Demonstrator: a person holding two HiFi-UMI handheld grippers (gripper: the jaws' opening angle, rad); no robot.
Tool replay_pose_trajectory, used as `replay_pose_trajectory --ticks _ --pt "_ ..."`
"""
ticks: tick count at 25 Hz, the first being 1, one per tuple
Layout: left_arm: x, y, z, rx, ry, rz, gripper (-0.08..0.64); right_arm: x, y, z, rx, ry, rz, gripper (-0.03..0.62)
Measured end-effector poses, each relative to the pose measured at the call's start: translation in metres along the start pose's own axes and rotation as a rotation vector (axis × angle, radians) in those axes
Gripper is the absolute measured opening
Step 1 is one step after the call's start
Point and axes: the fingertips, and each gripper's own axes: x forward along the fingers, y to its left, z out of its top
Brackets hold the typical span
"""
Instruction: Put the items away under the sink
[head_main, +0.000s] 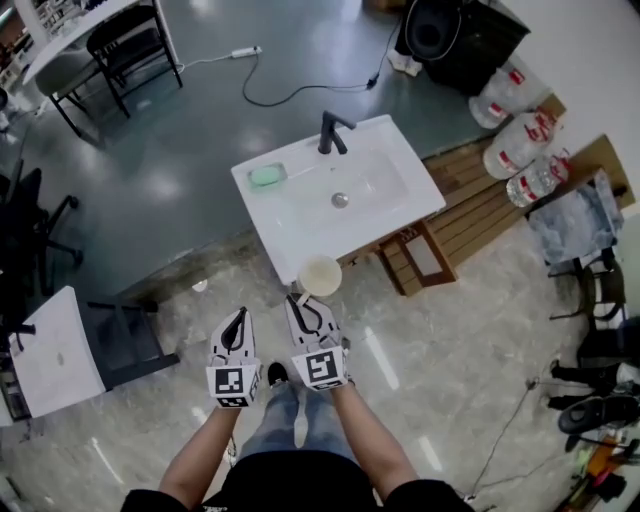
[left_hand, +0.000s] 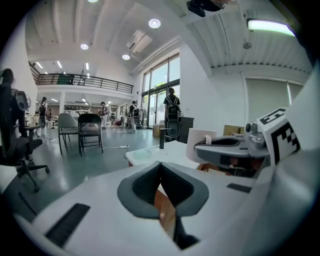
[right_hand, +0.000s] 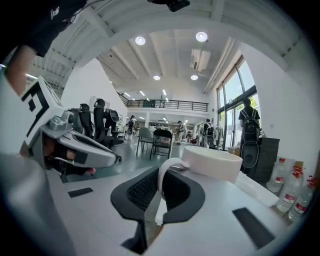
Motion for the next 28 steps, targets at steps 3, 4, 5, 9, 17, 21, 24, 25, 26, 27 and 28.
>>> replay_pose_trajectory --ticks 3,4,5,9,17,21,24,25,26,27,28 --pt "-0.006 -0.019 0.02 0.056 -0.025 -0.078 0.005 -0.031 -0.005 0.025 -0.013 -0.026 -0.037 0.026" --pt "-0.011 -0.027 0.026 0.075 -0.038 -0.107 0.005 -0.043 -0.005 0.032 -0.026 -0.031 -0.047 0.026" --pt "-0.017 -0.037 0.032 0.088 -0.05 -0.134 0.005 -0.057 -0.004 0.039 -0.038 -0.034 -0.057 0.026" --pt "-0.034 -0.072 0.051 0.101 -0.083 -0.218 0.005 -0.109 -0.007 0.059 -0.043 -0.036 -0.109 0.026" --pt "-0.033 -0.144 0.066 0.125 -0.091 -0.334 0.005 -0.195 -0.04 0.055 0.01 -0.04 -0.257 0.026" --pt "-0.019 -0.178 0.067 0.126 -0.094 -0.342 0.005 -0.228 -0.07 0.032 0.052 -0.021 -0.295 0.026" --pt "-0.003 -0.206 0.07 0.123 -0.096 -0.328 0.005 -0.245 -0.1 0.014 0.043 -0.007 -0.284 0.026" --pt "0.003 -0.217 0.071 0.116 -0.096 -0.32 0.005 -0.251 -0.11 0.008 0.04 0.001 -0.276 0.026" --pt "0.009 -0.227 0.072 0.109 -0.097 -0.313 0.005 -0.256 -0.12 0.003 0.039 0.008 -0.267 0.026" --pt "0.015 -0.238 0.073 0.105 -0.097 -0.304 0.005 -0.261 -0.131 -0.002 0.038 0.012 -0.258 0.026" --pt "0.022 -0.247 0.073 0.103 -0.097 -0.292 0.005 -0.265 -0.142 -0.006 0.037 0.013 -0.248 0.026"
